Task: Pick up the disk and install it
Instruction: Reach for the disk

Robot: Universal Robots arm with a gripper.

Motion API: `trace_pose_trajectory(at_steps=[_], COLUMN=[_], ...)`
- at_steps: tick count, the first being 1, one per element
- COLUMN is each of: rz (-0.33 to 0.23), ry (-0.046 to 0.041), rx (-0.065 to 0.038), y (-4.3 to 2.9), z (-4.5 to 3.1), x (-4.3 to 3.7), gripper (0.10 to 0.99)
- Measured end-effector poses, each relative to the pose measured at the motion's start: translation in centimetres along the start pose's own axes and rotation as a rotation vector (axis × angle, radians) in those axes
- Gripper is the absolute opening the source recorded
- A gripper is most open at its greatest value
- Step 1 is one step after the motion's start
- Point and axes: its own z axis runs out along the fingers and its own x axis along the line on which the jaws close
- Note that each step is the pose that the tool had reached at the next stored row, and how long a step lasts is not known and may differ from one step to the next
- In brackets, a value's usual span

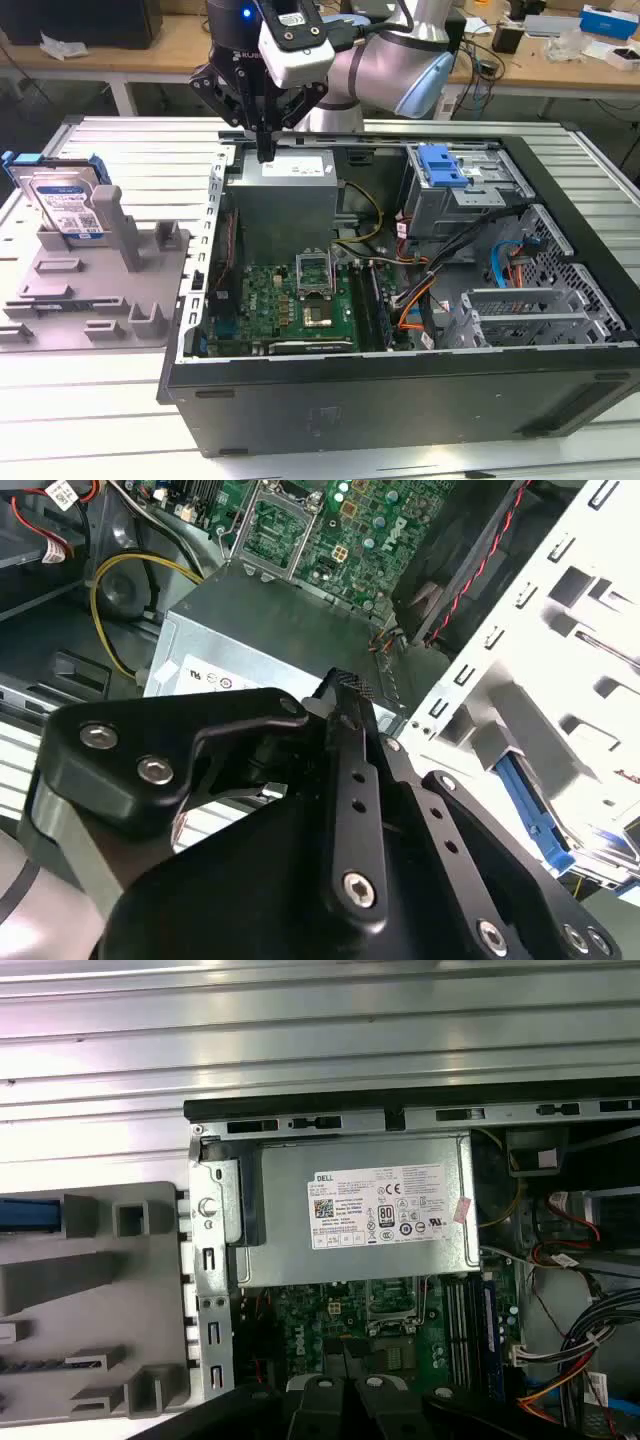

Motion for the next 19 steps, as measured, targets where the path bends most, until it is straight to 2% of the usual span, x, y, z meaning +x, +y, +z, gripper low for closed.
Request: trace_pose_trajectory(at_steps=[11, 14, 16, 19], rz=[0.000, 0.000, 0.000, 0.000], ry=[0.0004, 0.0011, 0.0039, 0.0064], rx=[0.000, 0.000, 0.000, 0.000], y=[0.00, 0.28, 0.89, 1.53], z=[0.00, 0.04, 0.11, 0.21], x=[0.05, 1.00, 2.42, 3.79], gripper=[0.106, 0.106, 0.106, 0.106])
